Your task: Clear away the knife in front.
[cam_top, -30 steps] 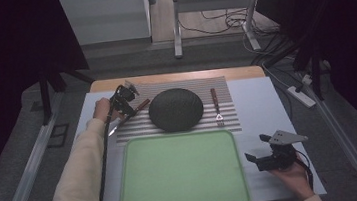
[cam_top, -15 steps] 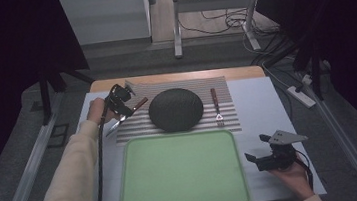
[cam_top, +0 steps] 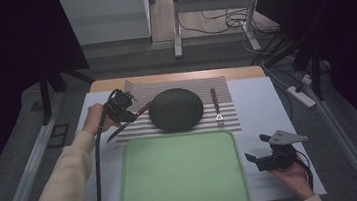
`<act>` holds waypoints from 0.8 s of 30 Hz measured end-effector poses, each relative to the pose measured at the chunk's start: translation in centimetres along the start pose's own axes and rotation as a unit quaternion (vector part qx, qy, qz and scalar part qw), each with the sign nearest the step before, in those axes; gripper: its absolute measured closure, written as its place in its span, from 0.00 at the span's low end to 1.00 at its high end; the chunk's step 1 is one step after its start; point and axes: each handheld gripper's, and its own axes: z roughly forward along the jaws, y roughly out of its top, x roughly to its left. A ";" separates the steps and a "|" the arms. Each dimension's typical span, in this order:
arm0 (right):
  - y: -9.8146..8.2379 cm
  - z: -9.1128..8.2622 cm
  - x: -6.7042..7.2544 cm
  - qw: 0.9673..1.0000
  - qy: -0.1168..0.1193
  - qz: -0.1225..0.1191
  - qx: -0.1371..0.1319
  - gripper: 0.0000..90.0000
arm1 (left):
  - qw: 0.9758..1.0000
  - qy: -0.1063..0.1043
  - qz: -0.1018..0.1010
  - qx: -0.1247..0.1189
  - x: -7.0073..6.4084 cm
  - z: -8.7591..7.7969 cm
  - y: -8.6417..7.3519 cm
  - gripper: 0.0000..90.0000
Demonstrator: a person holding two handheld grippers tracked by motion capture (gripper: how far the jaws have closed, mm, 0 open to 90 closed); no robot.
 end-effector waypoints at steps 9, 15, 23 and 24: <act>0.0 0.0 0.0 1.000 -0.002 0.000 -0.001 0.09 | 0.999 -0.008 0.021 -0.024 -3.9 -1.7 -1.0 0.86; 0.0 -0.1 0.0 1.000 -0.001 0.001 0.000 0.09 | 0.999 -0.019 0.038 -0.030 -6.3 -1.7 -1.6 0.86; 0.0 -0.1 0.0 1.000 -0.001 0.001 0.001 0.09 | 0.997 -0.037 0.059 -0.032 -9.0 -1.1 -2.1 0.86; 0.0 -0.1 0.0 1.000 -0.003 0.000 0.001 0.09 | 0.997 -0.043 0.059 -0.033 -9.3 -0.9 -2.1 0.86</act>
